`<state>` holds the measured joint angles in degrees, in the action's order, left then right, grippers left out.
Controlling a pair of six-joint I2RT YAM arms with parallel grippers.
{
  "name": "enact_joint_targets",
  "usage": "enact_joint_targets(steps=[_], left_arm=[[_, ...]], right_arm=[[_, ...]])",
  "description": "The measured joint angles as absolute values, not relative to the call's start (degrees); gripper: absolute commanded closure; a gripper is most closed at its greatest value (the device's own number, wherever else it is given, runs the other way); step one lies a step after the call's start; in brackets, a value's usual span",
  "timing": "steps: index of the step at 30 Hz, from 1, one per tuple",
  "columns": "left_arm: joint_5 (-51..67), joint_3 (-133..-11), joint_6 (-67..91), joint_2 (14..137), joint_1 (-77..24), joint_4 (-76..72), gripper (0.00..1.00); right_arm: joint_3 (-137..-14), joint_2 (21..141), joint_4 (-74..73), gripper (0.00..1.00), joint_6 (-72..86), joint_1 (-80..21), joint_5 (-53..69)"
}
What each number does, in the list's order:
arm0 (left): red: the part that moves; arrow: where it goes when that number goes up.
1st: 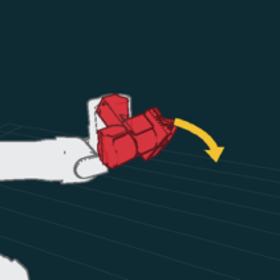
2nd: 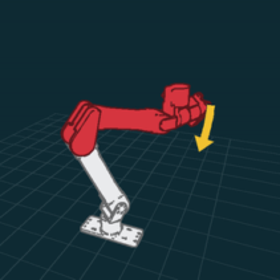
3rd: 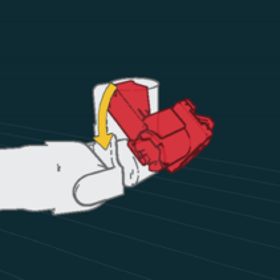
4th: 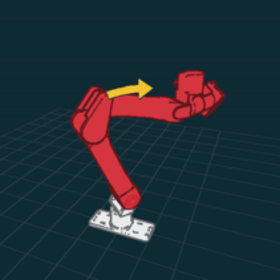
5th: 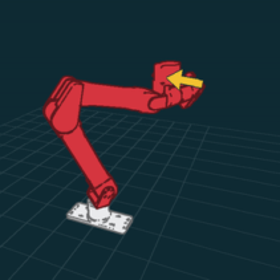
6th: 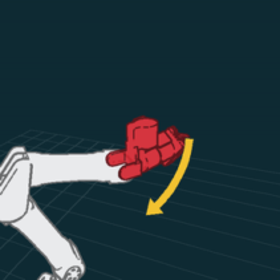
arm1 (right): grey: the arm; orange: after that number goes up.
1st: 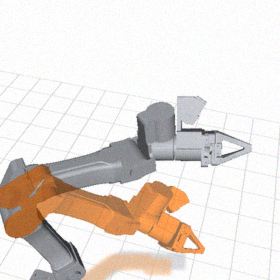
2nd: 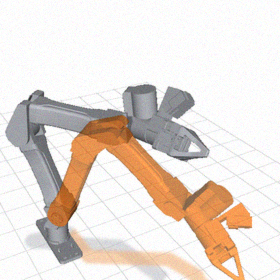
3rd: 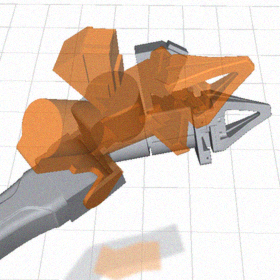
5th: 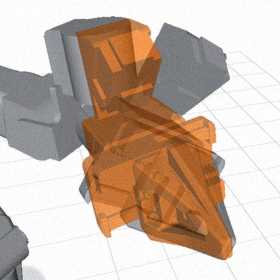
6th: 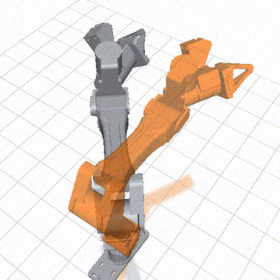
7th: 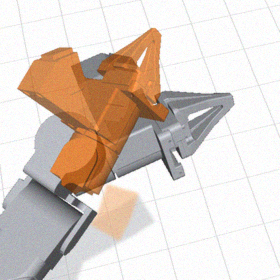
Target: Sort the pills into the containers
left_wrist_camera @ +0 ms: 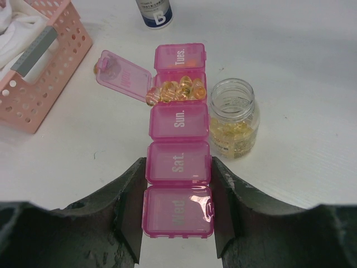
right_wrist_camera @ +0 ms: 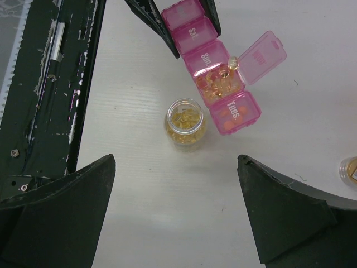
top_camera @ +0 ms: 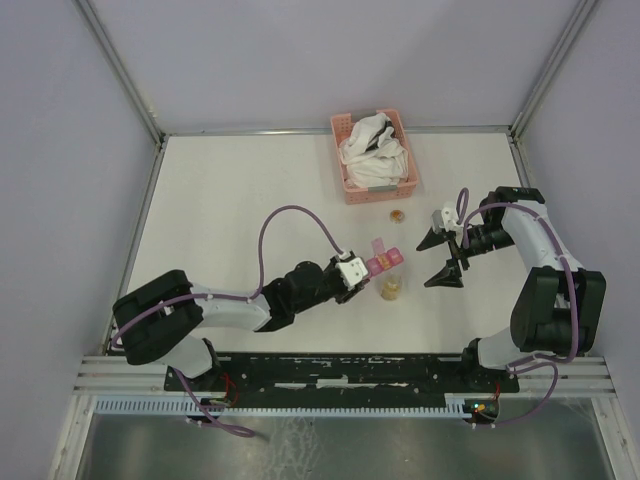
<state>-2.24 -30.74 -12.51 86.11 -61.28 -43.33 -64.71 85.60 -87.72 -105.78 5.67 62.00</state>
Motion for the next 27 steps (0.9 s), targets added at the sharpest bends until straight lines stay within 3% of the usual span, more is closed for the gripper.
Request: enact_joint_targets(steps=[27], left_arm=[[-10.02, -33.69, -17.06, 88.07, -65.76, -40.77, 0.81]], right_arm=[[-64.82, 86.00, -88.47, 0.01, -106.52, 5.69, 62.02]])
